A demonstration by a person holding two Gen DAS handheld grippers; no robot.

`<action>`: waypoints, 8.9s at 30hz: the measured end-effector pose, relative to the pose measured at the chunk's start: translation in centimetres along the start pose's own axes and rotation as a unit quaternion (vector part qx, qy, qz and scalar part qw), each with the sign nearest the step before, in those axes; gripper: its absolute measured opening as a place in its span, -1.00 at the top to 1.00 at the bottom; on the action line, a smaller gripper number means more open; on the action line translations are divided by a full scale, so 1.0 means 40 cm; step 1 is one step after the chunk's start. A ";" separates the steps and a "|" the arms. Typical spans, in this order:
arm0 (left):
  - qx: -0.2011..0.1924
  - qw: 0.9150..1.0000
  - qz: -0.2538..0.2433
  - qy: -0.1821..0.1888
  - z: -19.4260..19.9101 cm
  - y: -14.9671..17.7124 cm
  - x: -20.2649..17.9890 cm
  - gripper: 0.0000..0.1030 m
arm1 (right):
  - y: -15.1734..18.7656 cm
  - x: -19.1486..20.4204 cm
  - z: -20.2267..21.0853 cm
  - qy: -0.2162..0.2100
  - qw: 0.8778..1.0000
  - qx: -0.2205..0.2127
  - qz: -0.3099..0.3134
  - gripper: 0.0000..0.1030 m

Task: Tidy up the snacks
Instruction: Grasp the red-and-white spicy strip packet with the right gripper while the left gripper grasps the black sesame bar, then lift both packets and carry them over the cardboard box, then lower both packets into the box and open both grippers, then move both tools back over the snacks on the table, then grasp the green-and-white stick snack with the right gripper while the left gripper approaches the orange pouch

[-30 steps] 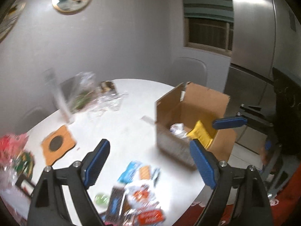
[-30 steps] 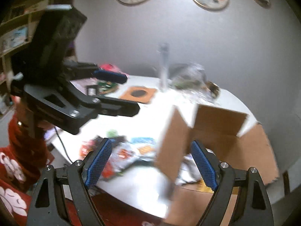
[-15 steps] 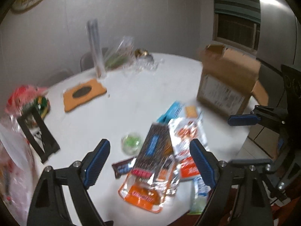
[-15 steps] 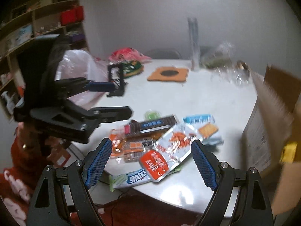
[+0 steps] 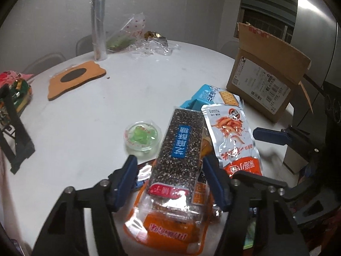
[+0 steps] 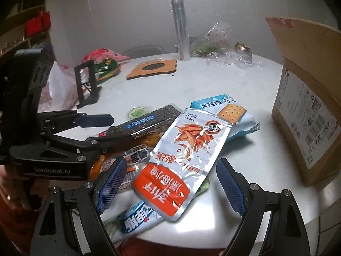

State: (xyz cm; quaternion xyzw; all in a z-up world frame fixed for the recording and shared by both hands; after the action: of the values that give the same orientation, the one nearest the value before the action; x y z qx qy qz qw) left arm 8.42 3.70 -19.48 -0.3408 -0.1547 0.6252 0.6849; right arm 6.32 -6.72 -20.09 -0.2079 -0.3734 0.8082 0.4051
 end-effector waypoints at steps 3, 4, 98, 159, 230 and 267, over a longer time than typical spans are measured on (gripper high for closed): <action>0.001 1.000 0.001 0.011 -0.005 -0.002 -0.002 0.07 | -0.003 -0.004 -0.021 0.015 1.000 0.006 0.001 -0.63; 0.003 1.000 0.002 0.016 -0.006 -0.001 -0.003 0.18 | -0.004 -0.004 -0.027 0.016 1.000 0.009 -0.001 -0.63; -0.024 0.996 0.078 -0.024 0.037 -0.052 0.103 0.19 | -0.105 -0.020 -0.018 -0.023 0.997 -0.021 0.067 -0.29; 0.026 0.988 -0.128 0.083 -0.116 -0.491 -0.705 0.20 | -0.090 -0.653 0.257 0.053 0.996 -0.050 0.045 -0.29; -0.091 0.994 0.035 -0.047 0.232 -0.021 0.018 -0.94 | -0.008 0.054 0.159 -0.012 0.996 -0.027 0.087 -1.00; 0.002 1.000 0.027 0.015 0.036 0.107 -0.013 -0.91 | 0.092 -0.083 -0.032 0.034 0.994 0.058 0.091 0.54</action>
State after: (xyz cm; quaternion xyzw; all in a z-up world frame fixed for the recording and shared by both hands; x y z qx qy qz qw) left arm 4.21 3.52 -21.16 -0.3527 -0.1336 0.6388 0.6706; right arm 7.23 -10.29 -23.61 -0.2442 -0.2912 0.8548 0.3533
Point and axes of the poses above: each gripper's, at about its wrist camera, not at the fingertips, and z roughly against the way its jaws point, x to its left, y to its underside, the point moved 9 cm from there along -z, roughly the way its jaws point, and after that the axes turned 10 degrees about z, right-handed, at the moved point
